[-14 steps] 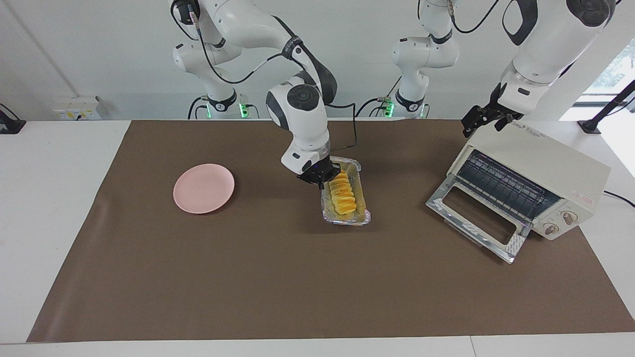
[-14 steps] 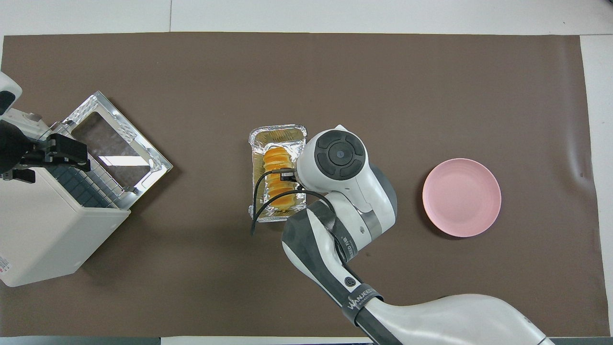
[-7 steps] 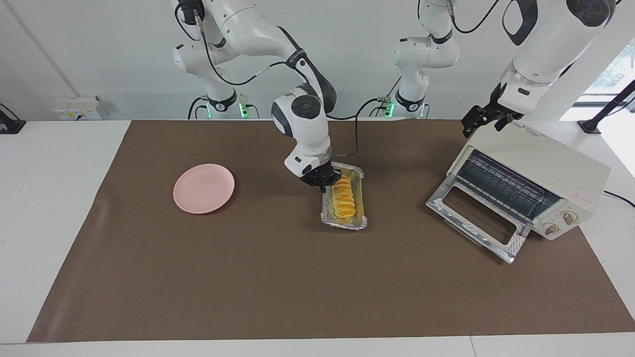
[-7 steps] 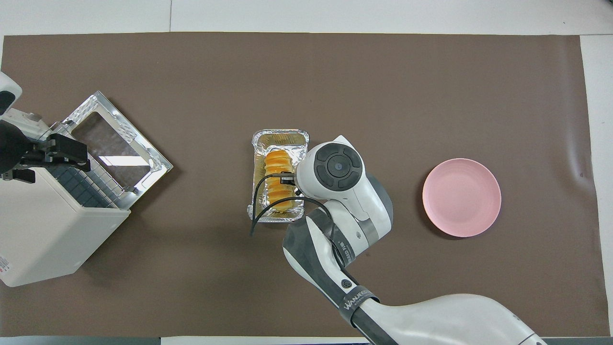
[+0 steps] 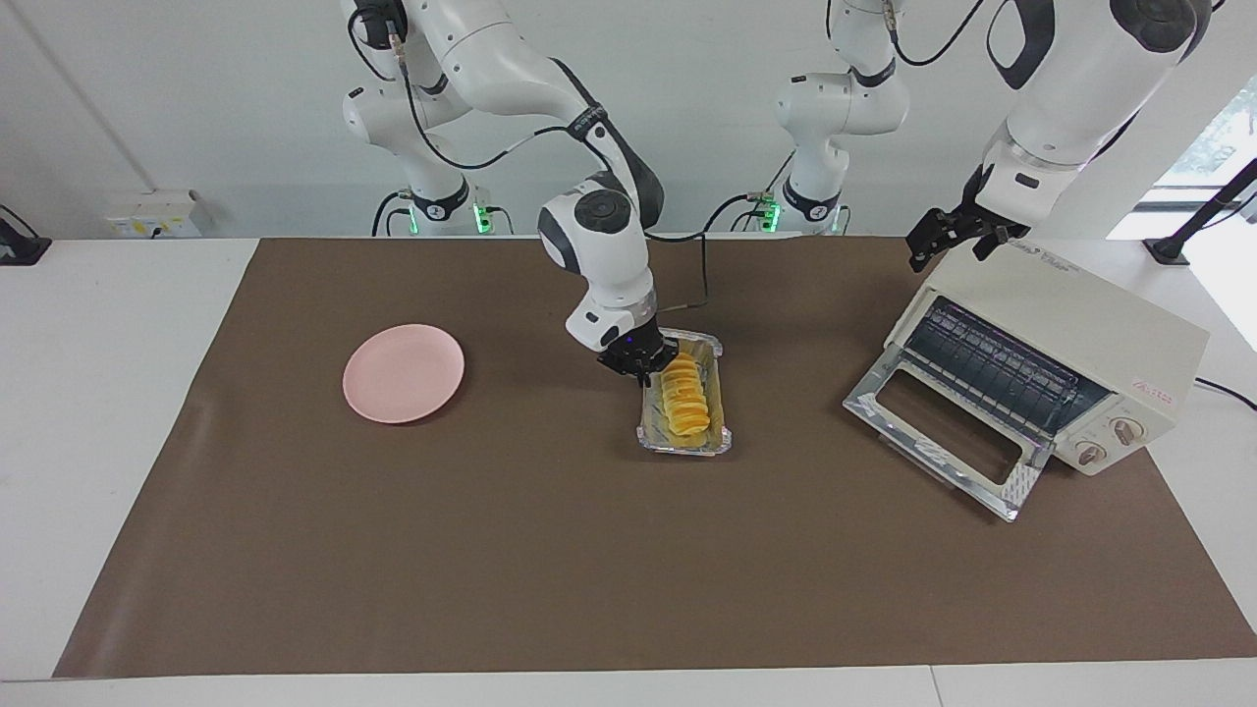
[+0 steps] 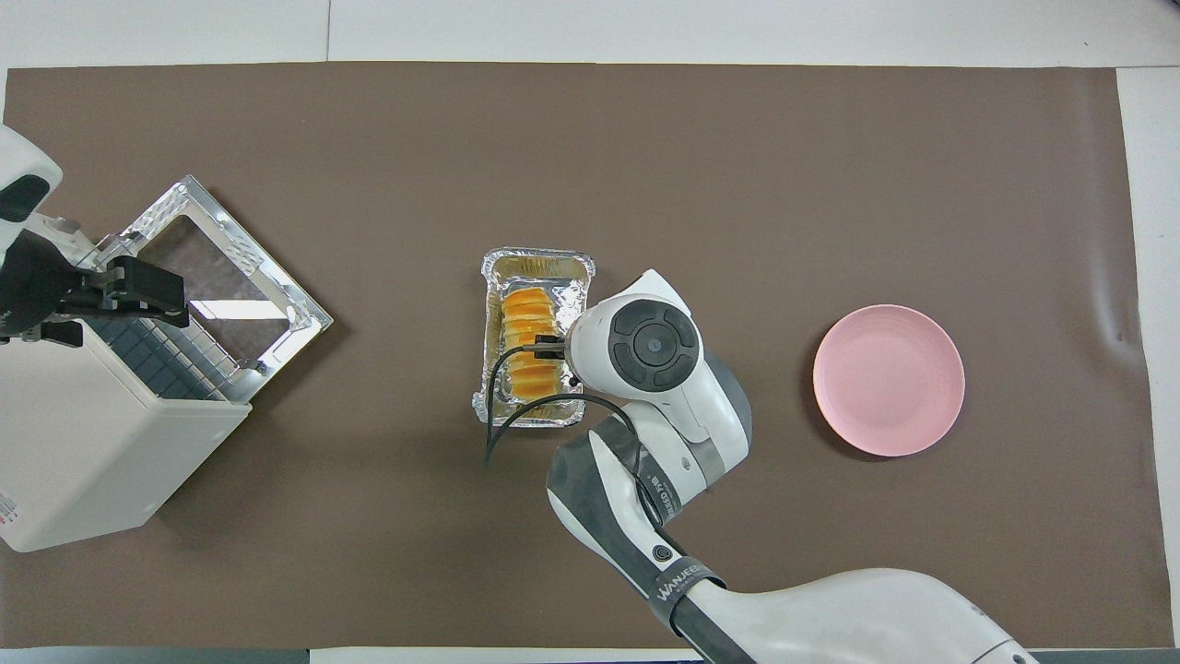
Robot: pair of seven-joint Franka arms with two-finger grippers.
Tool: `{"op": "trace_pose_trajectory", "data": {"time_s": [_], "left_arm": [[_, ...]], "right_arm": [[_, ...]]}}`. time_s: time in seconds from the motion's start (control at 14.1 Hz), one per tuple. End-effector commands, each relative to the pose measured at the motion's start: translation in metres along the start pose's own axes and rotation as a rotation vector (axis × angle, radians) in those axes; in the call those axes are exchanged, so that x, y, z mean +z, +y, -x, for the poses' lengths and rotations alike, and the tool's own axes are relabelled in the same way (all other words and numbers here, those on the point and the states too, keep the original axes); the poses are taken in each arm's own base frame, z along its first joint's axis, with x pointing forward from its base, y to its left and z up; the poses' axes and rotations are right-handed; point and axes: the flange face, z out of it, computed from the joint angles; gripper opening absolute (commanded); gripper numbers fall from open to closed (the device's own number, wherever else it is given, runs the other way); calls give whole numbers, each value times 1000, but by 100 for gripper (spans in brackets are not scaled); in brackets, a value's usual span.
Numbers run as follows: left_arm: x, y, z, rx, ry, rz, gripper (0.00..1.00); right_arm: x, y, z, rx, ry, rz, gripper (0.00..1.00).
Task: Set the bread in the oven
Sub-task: 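Grasp the foil tray with the left gripper while the right gripper withdraws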
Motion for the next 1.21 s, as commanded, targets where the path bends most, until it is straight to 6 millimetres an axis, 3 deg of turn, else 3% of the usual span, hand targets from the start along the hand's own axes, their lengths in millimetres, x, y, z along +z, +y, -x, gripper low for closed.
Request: {"op": "trace_pose_trajectory", "data": {"time_s": [0.0,0.14,0.21,0.43,0.57,0.78,1.0,1.14], "left_arm": [[-8,40,9,43,58,22,100],[-11,69,12,75,89,32,100],[-10,97,19,117,103,44,100],[32,196,24,152,109,50,100],[67,244,26,137,102,44,100],[117,282,16,164,107,55,100],[149,293,4,164,108,59,100],[166,316,20,194,105,58,100]], "right_arm": [[-4,3,2,-14,4,-14,100],[-11,2,0,-13,-4,-9,100],[-19,5,-5,-8,-17,0,100],[-70,25,-32,34,-40,21,100],[-104,45,-49,51,-39,25,100],[-136,87,-72,10,-22,26,100],[-162,140,-93,-89,-14,33,100],[-182,168,-99,-124,-7,37,100]]}}
